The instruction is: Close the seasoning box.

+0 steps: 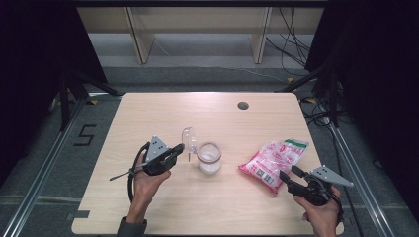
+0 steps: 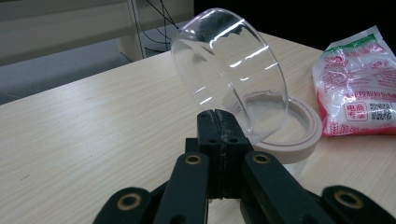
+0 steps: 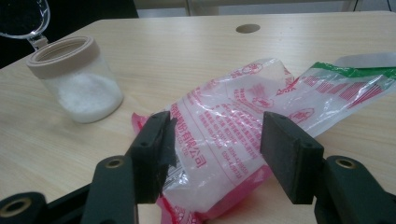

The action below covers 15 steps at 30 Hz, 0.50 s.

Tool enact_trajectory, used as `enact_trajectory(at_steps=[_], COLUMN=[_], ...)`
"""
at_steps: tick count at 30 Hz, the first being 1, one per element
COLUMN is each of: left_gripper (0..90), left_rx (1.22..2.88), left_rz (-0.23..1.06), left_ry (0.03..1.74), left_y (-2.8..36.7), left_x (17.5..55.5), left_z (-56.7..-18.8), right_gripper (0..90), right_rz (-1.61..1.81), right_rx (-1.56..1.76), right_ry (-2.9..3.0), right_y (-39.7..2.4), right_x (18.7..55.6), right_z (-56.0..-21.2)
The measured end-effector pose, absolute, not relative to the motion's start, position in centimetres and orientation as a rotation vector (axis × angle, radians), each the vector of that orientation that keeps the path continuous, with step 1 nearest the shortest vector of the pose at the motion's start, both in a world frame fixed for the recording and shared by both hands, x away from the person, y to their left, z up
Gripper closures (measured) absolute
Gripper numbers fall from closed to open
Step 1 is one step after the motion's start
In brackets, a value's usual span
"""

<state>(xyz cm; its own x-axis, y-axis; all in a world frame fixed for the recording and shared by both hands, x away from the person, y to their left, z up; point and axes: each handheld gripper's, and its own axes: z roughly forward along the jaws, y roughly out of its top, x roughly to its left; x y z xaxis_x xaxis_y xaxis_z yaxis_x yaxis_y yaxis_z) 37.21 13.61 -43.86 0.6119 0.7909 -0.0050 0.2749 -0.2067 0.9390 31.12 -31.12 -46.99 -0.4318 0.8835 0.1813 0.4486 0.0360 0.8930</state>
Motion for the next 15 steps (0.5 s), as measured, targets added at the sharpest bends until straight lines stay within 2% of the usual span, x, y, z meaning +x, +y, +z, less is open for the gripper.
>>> enact_trajectory(at_steps=[15], left_gripper=[89.2], left_rx=[1.774], left_rz=[0.604], left_ry=[0.848], left_y=[13.34], left_x=[37.14], left_z=[-43.75], right_gripper=[44.4], right_rz=[1.355], right_rx=[1.321], right_ry=[1.918], right_y=[-30.75], right_x=[30.39], right_z=[-47.02])
